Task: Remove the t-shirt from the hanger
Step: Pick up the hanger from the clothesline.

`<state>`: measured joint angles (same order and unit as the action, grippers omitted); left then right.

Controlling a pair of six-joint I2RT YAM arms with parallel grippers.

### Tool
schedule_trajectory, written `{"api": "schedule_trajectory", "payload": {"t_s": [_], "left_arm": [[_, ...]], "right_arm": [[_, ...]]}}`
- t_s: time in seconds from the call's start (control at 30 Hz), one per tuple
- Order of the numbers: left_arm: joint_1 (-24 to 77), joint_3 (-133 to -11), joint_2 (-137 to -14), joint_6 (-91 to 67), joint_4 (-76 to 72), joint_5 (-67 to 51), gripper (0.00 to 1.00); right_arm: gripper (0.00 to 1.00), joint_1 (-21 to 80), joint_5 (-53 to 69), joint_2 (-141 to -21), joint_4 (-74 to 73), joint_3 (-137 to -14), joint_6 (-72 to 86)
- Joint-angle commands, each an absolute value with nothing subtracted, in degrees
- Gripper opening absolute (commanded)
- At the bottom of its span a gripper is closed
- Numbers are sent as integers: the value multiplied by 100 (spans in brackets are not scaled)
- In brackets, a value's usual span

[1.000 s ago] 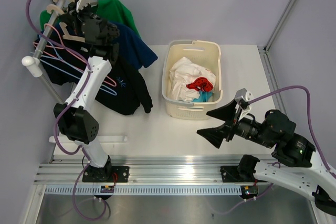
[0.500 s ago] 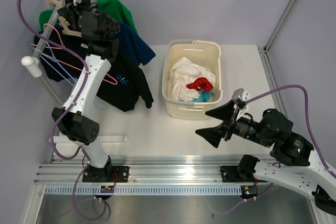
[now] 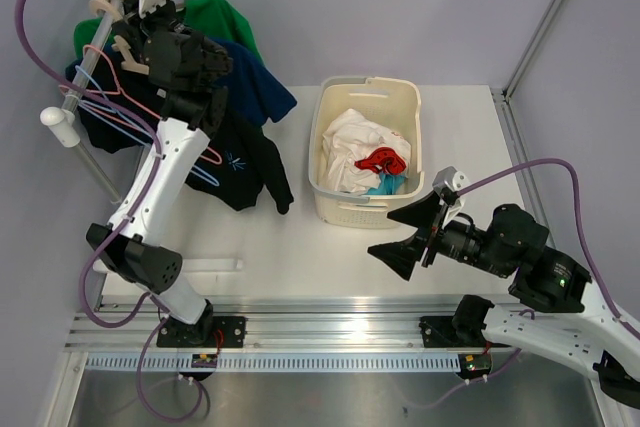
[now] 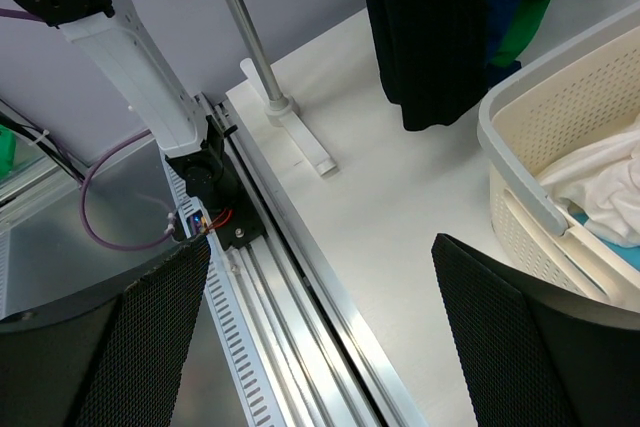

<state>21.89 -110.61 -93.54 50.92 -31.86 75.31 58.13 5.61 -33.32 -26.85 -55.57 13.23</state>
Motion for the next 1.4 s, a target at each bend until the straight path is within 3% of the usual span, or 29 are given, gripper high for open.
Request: {"api": "schedule_trajectory", "payload": {"t_s": [0.0,0.4,0.67,0.83,0.97,1.2,1.37], "left_arm": [[2364,-10951,-9044,5010,-3366,7628,0],[3454,-10073,-8561,4861,-3375,8015,0],[4025,-9765,-8227,4746,-3261,8226,0],[4131,-9589,-8033,4475,-3059,8297,0],[4210,-9536,-7980,4289,-2874,8314,0],[4438,-9527,-7998,4245,-2909,8393,0],[4570,-9501,-7954,4245,-2970,8429,0]], "right_arm": [[100,5854,563,-3296,-2602,-5678,1222],[99,5854,-61,-3787,-2505,-6046,1046],[96,5862,-96,-5201,-1600,-6995,80],[87,5871,368,-6397,-1214,-8031,-202],[86,6011,597,-6969,-757,-8376,-377],[86,6346,53,-8049,-431,-9086,-958],[81,6337,-272,-8682,-150,-9342,-1072]]}}
